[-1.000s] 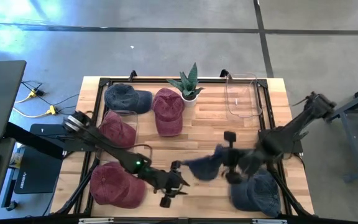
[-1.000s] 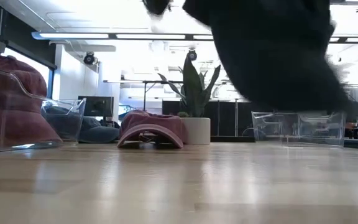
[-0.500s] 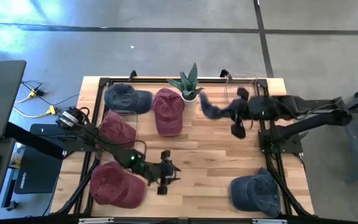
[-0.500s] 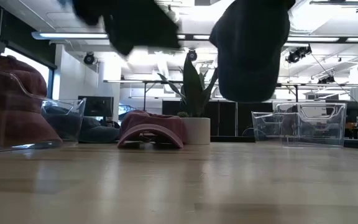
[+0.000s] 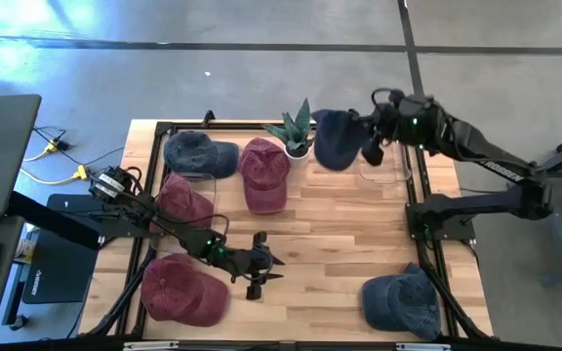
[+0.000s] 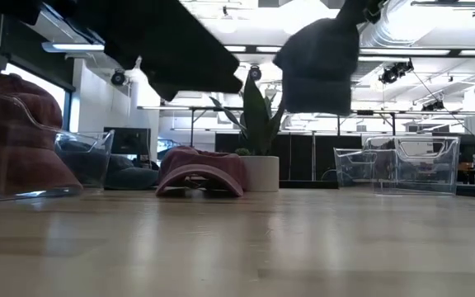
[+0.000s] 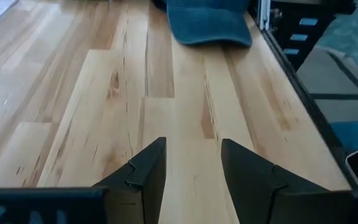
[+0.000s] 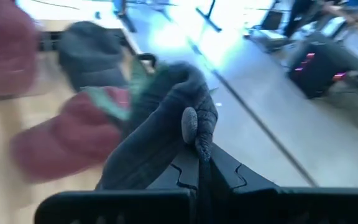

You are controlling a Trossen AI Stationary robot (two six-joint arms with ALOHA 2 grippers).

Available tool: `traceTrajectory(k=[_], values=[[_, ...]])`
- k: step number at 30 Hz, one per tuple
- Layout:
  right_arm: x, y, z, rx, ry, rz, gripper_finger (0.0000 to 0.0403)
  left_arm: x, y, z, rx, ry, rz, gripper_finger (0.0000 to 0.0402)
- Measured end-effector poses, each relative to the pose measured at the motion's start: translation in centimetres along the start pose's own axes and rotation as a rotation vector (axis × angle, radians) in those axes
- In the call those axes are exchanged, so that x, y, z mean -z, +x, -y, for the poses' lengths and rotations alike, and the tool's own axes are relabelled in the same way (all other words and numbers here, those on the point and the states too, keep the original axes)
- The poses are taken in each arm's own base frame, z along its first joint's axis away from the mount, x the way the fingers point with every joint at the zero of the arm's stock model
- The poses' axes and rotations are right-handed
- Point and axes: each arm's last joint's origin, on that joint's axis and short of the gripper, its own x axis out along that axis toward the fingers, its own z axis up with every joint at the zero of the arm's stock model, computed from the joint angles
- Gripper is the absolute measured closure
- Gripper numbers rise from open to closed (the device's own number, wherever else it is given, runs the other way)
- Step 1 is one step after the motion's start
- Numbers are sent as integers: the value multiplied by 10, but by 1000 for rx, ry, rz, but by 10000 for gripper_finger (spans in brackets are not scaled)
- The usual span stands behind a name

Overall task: Pick & Place hat
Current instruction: Put the middle blue cap into the right transparent bin

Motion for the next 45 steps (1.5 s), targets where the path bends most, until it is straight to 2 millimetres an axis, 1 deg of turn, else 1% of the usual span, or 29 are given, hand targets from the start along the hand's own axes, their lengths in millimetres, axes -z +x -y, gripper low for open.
traceTrajectory(k=[3, 7, 12, 14, 16, 19, 23, 27, 35, 40, 43, 45], values=[[-8, -2, 13, 50, -55, -32, 402, 0, 0, 0, 0, 1, 1, 252], [-15, -11, 29, 154, -138, -113, 402, 0, 0, 0, 6, 2, -1, 252], [-9, -19, 46, 268, -195, -241, 402, 0, 0, 1, 20, 2, -7, 252], [-1, -17, 51, 283, -188, -291, 402, 0, 0, 1, 34, 2, -11, 252], [10, -9, 53, 266, -181, -334, 402, 1, 0, 2, 54, 2, -18, 252], [28, 6, 54, 224, -219, -389, 402, 1, 0, 2, 70, 2, -24, 252], [53, 20, 53, 185, -277, -475, 402, 1, 0, 2, 70, 3, -26, 252], [73, 29, 52, 117, -320, -526, 400, 1, 0, 2, 66, 4, -25, 252], [111, 45, 61, 123, -416, -615, 399, 1, 0, 2, 66, 6, -25, 252], [122, 54, 66, 185, -435, -587, 399, 1, 0, 1, 50, 7, -20, 252], [123, 57, 68, 227, -445, -567, 395, 1, 0, 1, 40, 7, -17, 252], [122, 57, 70, 246, -455, -565, 385, 1, 0, 1, 38, 7, -17, 252]])
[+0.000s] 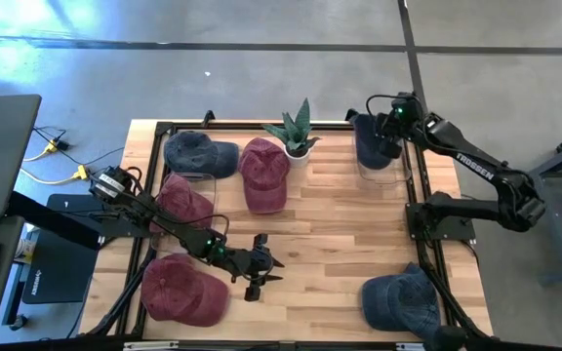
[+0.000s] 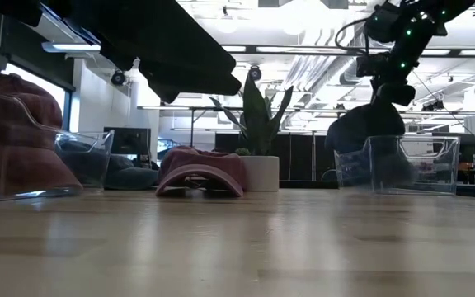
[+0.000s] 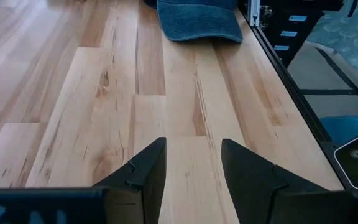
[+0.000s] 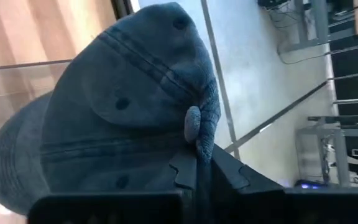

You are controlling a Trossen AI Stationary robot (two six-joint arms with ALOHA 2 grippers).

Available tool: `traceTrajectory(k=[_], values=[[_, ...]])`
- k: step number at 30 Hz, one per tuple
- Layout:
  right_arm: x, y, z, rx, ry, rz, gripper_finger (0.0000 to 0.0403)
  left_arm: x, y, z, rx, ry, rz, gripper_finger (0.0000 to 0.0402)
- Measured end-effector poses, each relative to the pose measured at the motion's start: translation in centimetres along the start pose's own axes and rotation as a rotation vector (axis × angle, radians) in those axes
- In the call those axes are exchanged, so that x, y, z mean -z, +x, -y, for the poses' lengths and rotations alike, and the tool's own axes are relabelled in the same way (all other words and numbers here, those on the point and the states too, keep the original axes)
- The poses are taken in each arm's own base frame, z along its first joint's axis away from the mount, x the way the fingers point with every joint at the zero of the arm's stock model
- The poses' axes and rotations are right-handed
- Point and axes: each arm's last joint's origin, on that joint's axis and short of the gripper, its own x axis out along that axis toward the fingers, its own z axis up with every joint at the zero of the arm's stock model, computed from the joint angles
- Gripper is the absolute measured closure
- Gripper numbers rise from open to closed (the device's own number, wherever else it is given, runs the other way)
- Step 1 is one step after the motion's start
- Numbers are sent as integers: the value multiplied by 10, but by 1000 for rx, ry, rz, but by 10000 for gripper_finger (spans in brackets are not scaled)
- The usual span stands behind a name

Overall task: Pick & Place hat
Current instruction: Put the middle blue cap into the right transparent bin, then put the top red cap into the left transparent bin

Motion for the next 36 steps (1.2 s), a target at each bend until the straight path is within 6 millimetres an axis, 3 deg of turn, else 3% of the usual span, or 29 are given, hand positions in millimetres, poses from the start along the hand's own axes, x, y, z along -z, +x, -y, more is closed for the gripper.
traceTrajectory(k=[12, 20, 28, 33, 36], values=[[0, -3, 8, 230, 87, -147, 214, 0, 0, 0, 0, 0, 0, 252], [-17, -23, -2, 287, 263, -19, 179, 0, 0, 0, 0, 0, 1, 252], [-52, -65, -64, -185, 378, 334, 216, 0, 0, -1, -44, -15, 1, 252], [-61, -89, -137, -523, 336, 517, 259, -22, -21, 0, -114, -81, -123, 252], [-50, -99, -188, -650, 296, 645, 287, -29, -37, 5, -229, -65, -183, 252]])
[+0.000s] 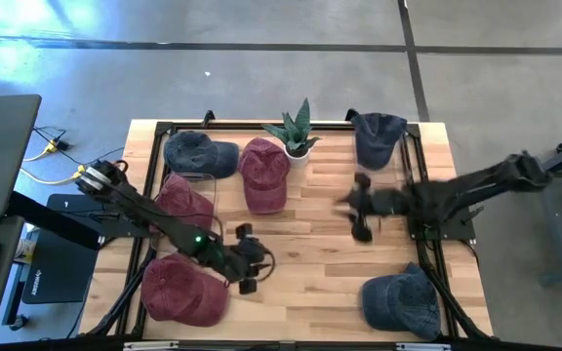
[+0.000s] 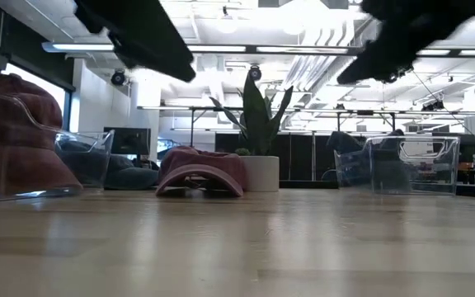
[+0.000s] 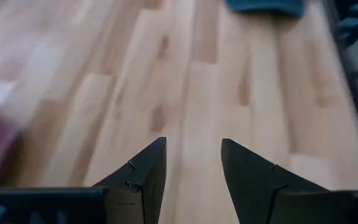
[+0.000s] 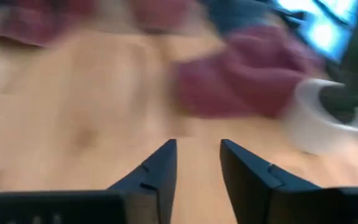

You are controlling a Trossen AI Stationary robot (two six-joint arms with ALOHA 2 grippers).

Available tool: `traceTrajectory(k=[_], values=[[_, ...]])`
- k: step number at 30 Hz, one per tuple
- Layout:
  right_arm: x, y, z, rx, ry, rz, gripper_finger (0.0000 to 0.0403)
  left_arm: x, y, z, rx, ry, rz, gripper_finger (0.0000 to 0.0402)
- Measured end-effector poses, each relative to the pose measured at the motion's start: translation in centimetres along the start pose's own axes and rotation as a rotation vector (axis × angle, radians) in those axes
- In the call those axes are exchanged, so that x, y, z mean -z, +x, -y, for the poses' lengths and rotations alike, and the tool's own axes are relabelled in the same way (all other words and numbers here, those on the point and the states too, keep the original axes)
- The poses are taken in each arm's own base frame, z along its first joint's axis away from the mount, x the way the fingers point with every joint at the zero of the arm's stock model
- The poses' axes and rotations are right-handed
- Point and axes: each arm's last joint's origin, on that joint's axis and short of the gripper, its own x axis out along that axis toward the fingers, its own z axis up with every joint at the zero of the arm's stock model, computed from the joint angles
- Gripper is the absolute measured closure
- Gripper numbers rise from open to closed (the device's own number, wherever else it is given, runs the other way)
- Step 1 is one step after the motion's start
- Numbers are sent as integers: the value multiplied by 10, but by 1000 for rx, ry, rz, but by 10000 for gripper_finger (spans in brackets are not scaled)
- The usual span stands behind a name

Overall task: Pick & Place hat
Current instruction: Put the top red cap into the left transparent bin

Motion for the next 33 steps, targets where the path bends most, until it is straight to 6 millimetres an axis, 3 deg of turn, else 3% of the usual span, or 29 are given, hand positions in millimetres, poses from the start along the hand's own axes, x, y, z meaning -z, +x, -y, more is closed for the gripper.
traceTrajectory(k=[4, 8, 11, 14, 19, 25, 33], values=[[34, 3, -45, -139, 55, 124, 326, -14, -14, 1, -122, 43, -66, 252], [60, 2, -76, -232, 87, 167, 363, -31, -30, 1, -158, 41, -137, 252], [70, 4, -94, -247, 90, 188, 389, -41, -31, -4, -144, 27, -157, 252], [75, 9, -107, -244, 70, 237, 400, -48, -22, -24, -203, -11, -162, 252], [81, 22, -115, -204, 40, 292, 386, -47, -12, -77, -438, -161, -269, 252], [85, 30, -113, -189, 30, 276, 384, -33, 29, -131, -616, -228, -350, 252], [84, 30, -113, -192, 33, 285, 394, -33, 53, -163, -772, -228, -313, 252]])
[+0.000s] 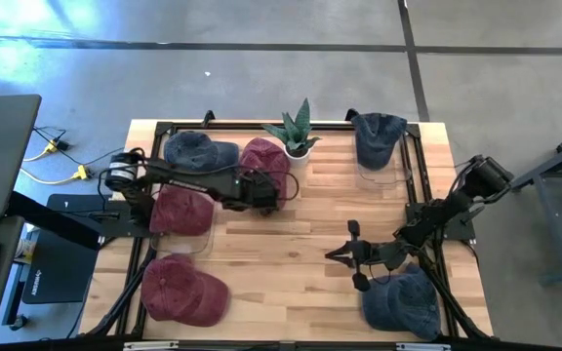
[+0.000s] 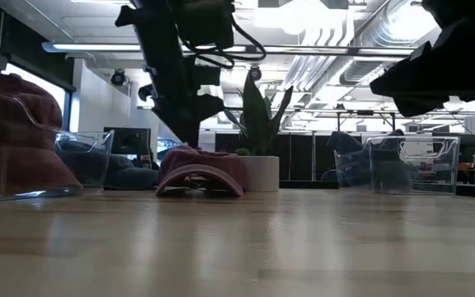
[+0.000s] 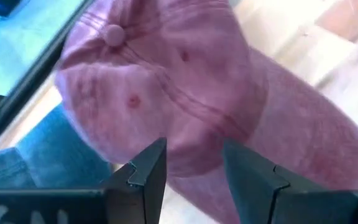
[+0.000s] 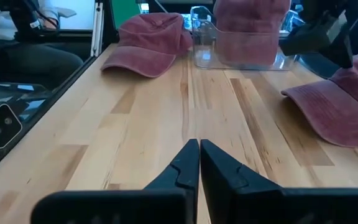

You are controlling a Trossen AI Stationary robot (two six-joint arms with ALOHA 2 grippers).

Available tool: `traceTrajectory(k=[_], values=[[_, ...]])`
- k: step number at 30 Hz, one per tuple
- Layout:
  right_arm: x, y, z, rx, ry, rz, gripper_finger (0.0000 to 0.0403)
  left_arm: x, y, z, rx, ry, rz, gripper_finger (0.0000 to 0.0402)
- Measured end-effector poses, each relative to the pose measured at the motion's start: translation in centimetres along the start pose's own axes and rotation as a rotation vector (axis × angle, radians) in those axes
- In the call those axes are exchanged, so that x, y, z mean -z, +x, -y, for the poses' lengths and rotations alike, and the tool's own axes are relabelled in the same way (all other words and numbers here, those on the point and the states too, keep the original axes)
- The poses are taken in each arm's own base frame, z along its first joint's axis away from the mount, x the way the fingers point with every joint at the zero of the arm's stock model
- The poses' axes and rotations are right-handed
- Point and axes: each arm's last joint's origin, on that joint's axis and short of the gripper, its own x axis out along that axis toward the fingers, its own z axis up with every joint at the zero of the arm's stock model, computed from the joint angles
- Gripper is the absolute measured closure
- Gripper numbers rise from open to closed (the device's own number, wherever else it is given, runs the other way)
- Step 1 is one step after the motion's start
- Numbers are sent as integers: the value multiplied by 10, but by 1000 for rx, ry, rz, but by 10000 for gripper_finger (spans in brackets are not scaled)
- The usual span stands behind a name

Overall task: Pick & Place hat
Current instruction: Put the top red cap into the left transparent bin

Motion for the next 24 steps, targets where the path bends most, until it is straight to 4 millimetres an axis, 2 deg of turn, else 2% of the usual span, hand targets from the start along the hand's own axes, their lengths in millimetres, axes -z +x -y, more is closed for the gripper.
traceTrajectory(k=[6, 10, 15, 19, 22, 24], values=[[-1, 0, 0, -2, 3, 5, 394, -15, 19, -15, 50, -42, -35, 252], [0, 0, 0, -2, 3, 4, 394, -17, 23, -5, 314, -14, -68, 252], [0, 0, 0, -3, 2, 4, 398, -12, 14, 9, 562, 12, -158, 252], [0, 0, 0, -4, 2, 3, 395, 3, -12, 36, 690, 44, -167, 252], [0, 0, 0, -4, 2, 3, 394, 14, -44, 66, 868, 92, -78, 252], [0, 0, 0, -4, 1, 3, 395, 21, -69, 80, 948, 131, -8, 252]])
